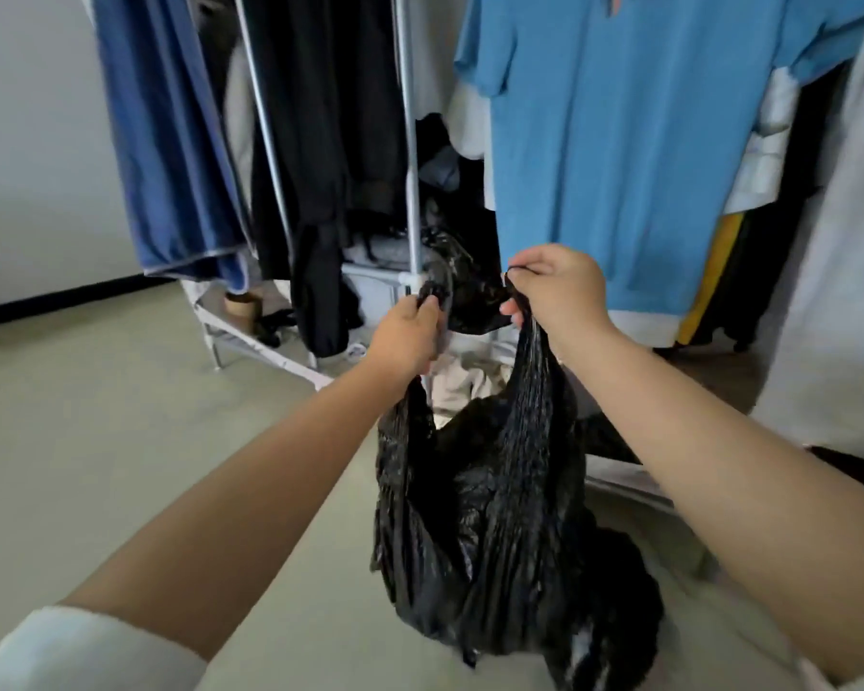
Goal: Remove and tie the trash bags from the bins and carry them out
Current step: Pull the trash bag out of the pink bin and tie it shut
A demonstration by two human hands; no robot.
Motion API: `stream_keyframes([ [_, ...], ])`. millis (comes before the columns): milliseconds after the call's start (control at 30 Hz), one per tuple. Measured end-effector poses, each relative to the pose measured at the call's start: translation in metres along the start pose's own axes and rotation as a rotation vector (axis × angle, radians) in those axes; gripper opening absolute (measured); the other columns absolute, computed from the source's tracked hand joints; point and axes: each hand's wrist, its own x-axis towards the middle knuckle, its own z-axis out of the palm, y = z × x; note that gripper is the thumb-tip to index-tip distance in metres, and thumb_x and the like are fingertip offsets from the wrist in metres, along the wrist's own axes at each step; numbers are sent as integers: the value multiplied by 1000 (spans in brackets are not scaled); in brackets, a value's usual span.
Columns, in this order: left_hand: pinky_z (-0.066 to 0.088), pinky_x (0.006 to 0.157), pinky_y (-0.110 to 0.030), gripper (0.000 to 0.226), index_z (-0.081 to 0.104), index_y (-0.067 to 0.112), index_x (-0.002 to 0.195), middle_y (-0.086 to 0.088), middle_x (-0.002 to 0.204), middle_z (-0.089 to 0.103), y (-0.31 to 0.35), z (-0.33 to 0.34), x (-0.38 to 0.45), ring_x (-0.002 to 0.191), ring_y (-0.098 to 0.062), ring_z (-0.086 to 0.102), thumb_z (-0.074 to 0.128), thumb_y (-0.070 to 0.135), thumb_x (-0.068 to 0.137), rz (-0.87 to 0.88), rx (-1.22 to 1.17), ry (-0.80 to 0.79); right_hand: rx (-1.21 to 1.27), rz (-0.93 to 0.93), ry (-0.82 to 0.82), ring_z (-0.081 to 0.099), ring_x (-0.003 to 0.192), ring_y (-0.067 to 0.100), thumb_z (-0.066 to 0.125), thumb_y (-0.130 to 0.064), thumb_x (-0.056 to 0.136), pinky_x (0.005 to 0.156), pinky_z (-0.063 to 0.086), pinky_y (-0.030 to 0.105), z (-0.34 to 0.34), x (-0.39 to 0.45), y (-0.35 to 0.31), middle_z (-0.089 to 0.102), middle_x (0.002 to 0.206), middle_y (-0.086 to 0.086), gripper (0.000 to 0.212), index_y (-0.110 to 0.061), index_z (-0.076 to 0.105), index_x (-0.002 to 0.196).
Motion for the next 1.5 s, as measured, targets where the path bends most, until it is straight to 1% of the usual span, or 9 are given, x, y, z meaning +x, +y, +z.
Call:
stream_keyframes([
  [433,18,27,-9,34,32,25,65,0,53,24,-153,-176,1,20,-1,22,26,22,99,-266,-111,266,-16,211,-98,50,29,1,48,3,88,32,38,14,201,-29,114,57,61,1,31,-18,55,67],
  [633,32,45,-22,9,39,21,87,3,63,33,-211,-204,1,50,-12,34,46,16,90,-255,14,394,53,365,-74,46,51,9,48,-2,89,37,32,12,226,-44,176,50,74,1,9,-10,49,92],
  [733,40,53,-10,33,36,18,107,7,75,40,-242,-213,-6,65,-7,43,49,-2,84,-191,31,360,-37,344,-270,52,85,11,63,-14,83,75,45,14,225,-49,206,50,109,4,51,-9,39,128],
  [800,41,67,-15,42,35,24,110,9,89,46,-260,-223,-10,79,-5,48,56,0,83,-186,67,279,-314,292,-471,34,128,12,71,-25,76,109,26,33,212,-49,228,34,142,-5,88,-21,15,145],
  [867,40,71,-16,40,40,29,103,15,95,49,-276,-234,-13,85,-1,49,66,8,80,-247,139,173,-409,397,-617,18,140,15,73,-33,73,114,16,40,200,-50,245,18,153,-11,101,-27,4,146],
  [1100,38,107,-46,73,34,18,138,-10,131,51,-317,-245,-11,124,-30,48,72,10,76,-472,126,60,-228,531,-895,54,89,1,73,-19,75,79,41,10,224,-82,296,56,101,-12,36,-34,53,101],
  [1267,19,116,-49,105,-6,31,145,-2,156,10,-332,-236,-6,142,-24,18,71,12,76,-575,54,-5,37,726,-686,60,103,27,48,-20,93,99,42,39,231,-91,308,68,94,7,27,1,64,101],
  [1367,26,114,-48,95,9,23,147,-6,150,29,-340,-227,-1,137,-26,32,69,3,77,-554,27,21,173,766,-645,66,62,17,35,-22,98,74,49,33,232,-94,314,66,55,7,46,-2,56,62],
  [1500,40,101,-36,38,52,-1,123,-9,110,59,-343,-209,3,108,-25,55,59,10,87,-537,192,22,291,850,-522,37,26,11,32,-22,99,43,46,24,234,-95,320,35,32,-4,35,-13,37,66],
])
